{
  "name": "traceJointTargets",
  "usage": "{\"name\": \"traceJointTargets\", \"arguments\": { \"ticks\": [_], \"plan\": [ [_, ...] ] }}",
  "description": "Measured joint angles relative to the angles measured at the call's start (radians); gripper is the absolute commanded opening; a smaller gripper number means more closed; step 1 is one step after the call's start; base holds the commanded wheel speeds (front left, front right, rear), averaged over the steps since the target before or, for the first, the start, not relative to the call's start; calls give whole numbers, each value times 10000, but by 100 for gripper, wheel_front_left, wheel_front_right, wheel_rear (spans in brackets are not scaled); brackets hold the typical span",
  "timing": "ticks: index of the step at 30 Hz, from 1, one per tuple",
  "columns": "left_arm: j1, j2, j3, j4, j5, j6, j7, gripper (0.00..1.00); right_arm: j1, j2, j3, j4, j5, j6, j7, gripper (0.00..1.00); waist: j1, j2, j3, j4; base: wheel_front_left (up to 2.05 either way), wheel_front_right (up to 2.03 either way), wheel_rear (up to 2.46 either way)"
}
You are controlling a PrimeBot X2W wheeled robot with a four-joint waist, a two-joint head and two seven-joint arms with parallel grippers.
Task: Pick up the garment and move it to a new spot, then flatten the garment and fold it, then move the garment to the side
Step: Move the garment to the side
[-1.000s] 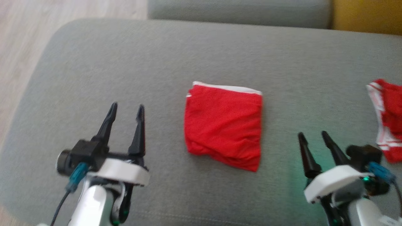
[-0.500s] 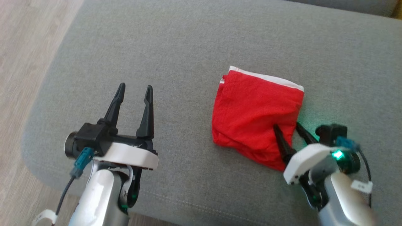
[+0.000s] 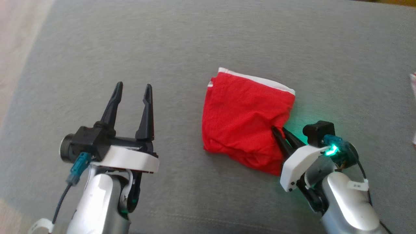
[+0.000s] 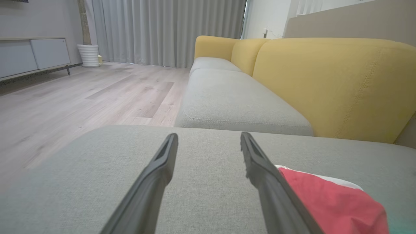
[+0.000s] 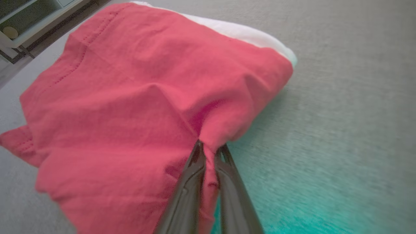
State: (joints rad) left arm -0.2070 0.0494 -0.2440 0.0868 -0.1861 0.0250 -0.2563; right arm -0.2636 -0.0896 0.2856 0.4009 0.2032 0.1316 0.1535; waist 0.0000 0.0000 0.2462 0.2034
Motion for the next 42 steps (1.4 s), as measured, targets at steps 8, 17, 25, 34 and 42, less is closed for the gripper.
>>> {"name": "traceJointTargets", "arguments": {
  "ticks": [8, 17, 25, 34, 42],
  "plan": [
    [5, 105, 211, -196, 192, -86, -4, 100, 303, -1383, 339, -1774, 23, 0, 322, 0, 0, 0, -28, -1633, 0, 0, 0],
    [-150, 261, 190, -244, 359, -267, -4, 100, -133, -3534, 314, -3381, 276, 0, 1409, 0, 0, 0, 256, -3105, 0, 0, 0],
    [-748, 403, 94, -276, 441, -405, -4, 100, -1794, -5567, -222, -3662, 1091, 0, 1814, 0, 0, 0, 1179, -3571, 0, 0, 0],
    [-1186, 454, 12, -412, 529, -443, -4, 100, -2645, -7106, -1221, -2512, 1563, 0, 2543, 0, 0, 0, 2058, -3505, 0, 0, 0],
    [-1715, 481, 10, -470, 531, -531, -4, 100, -3278, -6086, -2075, -1104, 913, 0, 2322, 0, 1, 0, 2789, -3418, 0, 0, 0]
  ]
}}
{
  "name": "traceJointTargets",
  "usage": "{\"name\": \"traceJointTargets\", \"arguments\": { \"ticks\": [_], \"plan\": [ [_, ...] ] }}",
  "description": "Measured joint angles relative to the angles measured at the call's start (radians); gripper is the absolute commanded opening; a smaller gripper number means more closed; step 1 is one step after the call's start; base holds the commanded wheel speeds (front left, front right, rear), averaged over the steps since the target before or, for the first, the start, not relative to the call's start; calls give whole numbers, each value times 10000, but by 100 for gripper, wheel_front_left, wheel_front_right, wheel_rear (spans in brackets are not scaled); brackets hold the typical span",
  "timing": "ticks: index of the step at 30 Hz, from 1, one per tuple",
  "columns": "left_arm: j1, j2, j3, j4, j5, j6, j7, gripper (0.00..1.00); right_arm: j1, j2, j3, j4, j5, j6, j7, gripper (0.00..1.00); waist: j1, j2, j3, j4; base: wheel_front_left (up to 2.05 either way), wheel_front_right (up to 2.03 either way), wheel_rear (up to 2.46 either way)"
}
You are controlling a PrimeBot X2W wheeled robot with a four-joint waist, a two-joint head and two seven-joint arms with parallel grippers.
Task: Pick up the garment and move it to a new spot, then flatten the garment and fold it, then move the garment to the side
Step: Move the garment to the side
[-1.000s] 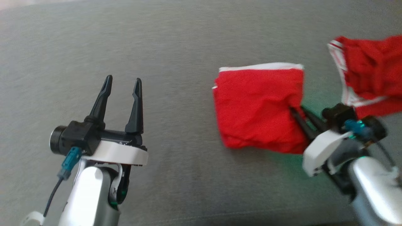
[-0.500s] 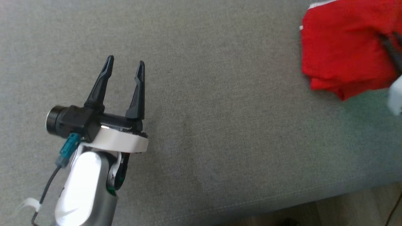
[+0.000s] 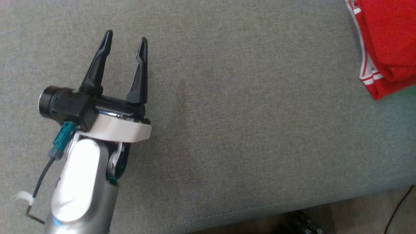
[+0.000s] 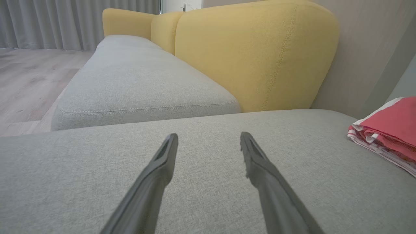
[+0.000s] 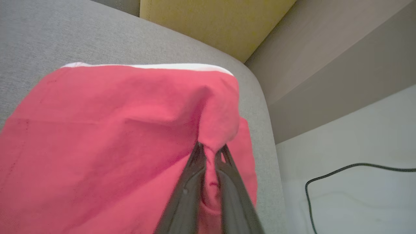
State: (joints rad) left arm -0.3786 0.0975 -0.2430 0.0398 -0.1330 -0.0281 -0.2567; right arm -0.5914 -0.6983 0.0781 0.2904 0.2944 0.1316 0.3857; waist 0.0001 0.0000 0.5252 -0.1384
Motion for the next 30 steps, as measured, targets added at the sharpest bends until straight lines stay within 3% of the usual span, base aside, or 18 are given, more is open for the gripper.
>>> {"name": "traceJointTargets", "arguments": {
  "ticks": [2, 3, 4, 5, 11, 17, 25, 30],
  "plan": [
    [-108, 0, -15, 4, 13, -42, 0, 100, -102, 332, -322, 397, -263, 0, -196, 7, 1, 0, 158, 28, 0, 0, 0],
    [-167, 0, -21, 6, 13, -79, 0, 100, -163, 468, -546, 548, -387, 0, -320, 27, 1, 0, 226, 47, 0, 0, 0],
    [-223, -4, -25, 6, 13, -84, 0, 100, -219, 633, -846, 663, -594, 0, -510, 51, 1, 0, 280, 68, 0, 0, 0],
    [-258, -2, -21, 6, 13, -86, 0, 100, -276, 815, -1183, 784, -788, 0, -633, 100, 1, 0, 320, 79, 0, 0, 0],
    [-314, 0, 0, 54, 13, -88, 0, 100, -360, 2234, -3181, 1145, -2134, 0, -959, 100, 1, 0, 314, -15, 0, 0, 0],
    [-241, 38, 98, 201, 12, -81, -2, 100, 512, 3651, -3898, 98, -2305, 0, -1593, 100, 0, 0, -131, -75, 0, 0, 0],
    [849, 138, 399, 284, -8, 81, 0, 100, 2390, 5636, -3469, -2700, -1965, 0, -2412, 100, 0, 0, -1178, -86, 0, 0, 0],
    [1176, 128, 570, 293, -102, 196, 0, 100, 3234, 6186, -2514, -3561, -1831, 0, -2673, 100, -1, 0, -1816, 115, 0, 0, 0]
  ]
}}
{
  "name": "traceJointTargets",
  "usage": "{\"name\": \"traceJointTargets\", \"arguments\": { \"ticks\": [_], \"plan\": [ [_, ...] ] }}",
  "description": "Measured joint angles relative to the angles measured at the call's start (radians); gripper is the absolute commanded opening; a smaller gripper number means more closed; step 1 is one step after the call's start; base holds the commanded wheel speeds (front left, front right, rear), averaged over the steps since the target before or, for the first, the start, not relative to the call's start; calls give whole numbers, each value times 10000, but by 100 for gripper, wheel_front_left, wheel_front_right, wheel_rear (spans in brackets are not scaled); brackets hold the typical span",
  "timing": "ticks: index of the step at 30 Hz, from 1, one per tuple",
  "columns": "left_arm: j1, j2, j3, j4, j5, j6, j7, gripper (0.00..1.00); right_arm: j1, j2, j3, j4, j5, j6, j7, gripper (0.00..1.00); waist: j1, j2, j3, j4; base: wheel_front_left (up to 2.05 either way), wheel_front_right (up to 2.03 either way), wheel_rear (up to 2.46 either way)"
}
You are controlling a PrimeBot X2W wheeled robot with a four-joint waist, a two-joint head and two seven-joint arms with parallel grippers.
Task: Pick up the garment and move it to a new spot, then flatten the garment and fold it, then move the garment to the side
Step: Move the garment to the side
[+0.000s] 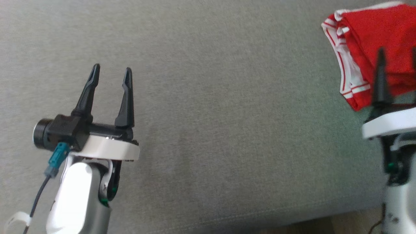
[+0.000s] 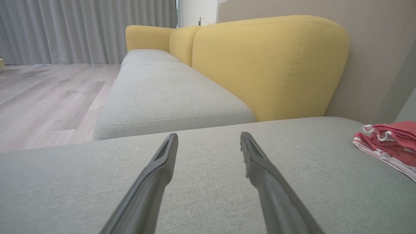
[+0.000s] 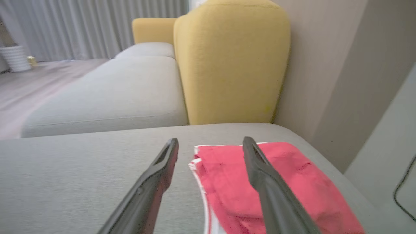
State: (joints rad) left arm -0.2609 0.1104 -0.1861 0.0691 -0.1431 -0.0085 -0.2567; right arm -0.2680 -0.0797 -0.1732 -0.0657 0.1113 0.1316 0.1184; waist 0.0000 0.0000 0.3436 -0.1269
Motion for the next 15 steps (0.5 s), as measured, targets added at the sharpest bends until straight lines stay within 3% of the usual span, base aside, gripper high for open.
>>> {"name": "traceJointTargets", "arguments": {
  "ticks": [9, 15],
  "plan": [
    [754, -19, 111, 90, -8, 178, 0, 100, 602, 230, 1365, -171, 213, 0, -359, 100, 0, 0, -835, 698, 0, 0, 0],
    [1432, -10, 150, 240, -10, 221, 0, 100, 1385, 263, 1685, 146, 476, 0, -629, 100, 0, 0, -1519, 1149, 0, 0, 0]
  ]
}}
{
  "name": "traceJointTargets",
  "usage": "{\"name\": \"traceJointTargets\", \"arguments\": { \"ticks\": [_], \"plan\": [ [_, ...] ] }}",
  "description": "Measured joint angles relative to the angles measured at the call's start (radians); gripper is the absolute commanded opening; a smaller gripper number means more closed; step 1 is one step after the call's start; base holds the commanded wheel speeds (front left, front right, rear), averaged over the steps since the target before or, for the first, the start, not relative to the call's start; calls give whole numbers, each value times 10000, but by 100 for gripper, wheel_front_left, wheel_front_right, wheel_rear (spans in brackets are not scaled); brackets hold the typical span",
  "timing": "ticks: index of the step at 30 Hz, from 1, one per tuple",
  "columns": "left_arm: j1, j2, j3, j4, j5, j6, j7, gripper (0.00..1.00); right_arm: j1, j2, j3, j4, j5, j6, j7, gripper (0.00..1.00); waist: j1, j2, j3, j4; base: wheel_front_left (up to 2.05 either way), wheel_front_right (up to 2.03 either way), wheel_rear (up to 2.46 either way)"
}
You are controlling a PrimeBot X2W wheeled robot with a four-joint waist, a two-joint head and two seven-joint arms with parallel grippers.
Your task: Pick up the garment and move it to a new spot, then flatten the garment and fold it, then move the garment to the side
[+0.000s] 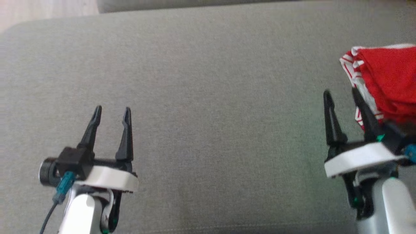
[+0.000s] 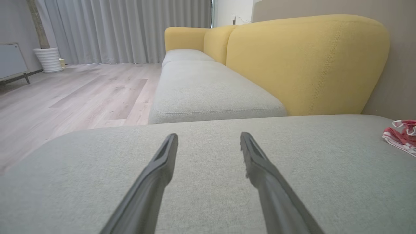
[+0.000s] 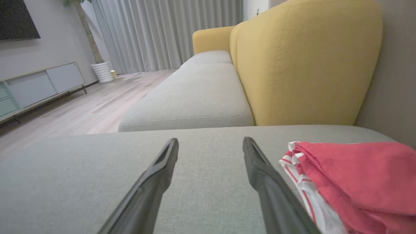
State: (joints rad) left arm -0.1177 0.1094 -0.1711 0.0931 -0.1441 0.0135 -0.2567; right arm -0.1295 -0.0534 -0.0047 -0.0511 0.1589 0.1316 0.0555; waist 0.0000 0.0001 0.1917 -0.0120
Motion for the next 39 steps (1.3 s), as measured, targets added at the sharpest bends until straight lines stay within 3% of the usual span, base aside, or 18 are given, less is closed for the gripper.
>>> {"name": "traceJointTargets", "arguments": {
  "ticks": [7, 22, 39],
  "plan": [
    [781, 23, -46, 67, -86, 54, 2, 100, 959, 31, 117, 336, 171, 0, -119, 100, 0, 0, -815, 334, 0, 0, 0],
    [1686, 205, -157, 257, -159, 142, 326, 100, 2109, 61, 6, 71, 69, 0, 73, 100, 0, 0, -1844, 388, 0, 0, 0],
    [1999, 360, -345, 146, -263, 217, 539, 100, 2442, 69, -38, -263, -380, 0, 322, 100, 0, 0, -2031, 346, 0, 0, 0]
  ]
}}
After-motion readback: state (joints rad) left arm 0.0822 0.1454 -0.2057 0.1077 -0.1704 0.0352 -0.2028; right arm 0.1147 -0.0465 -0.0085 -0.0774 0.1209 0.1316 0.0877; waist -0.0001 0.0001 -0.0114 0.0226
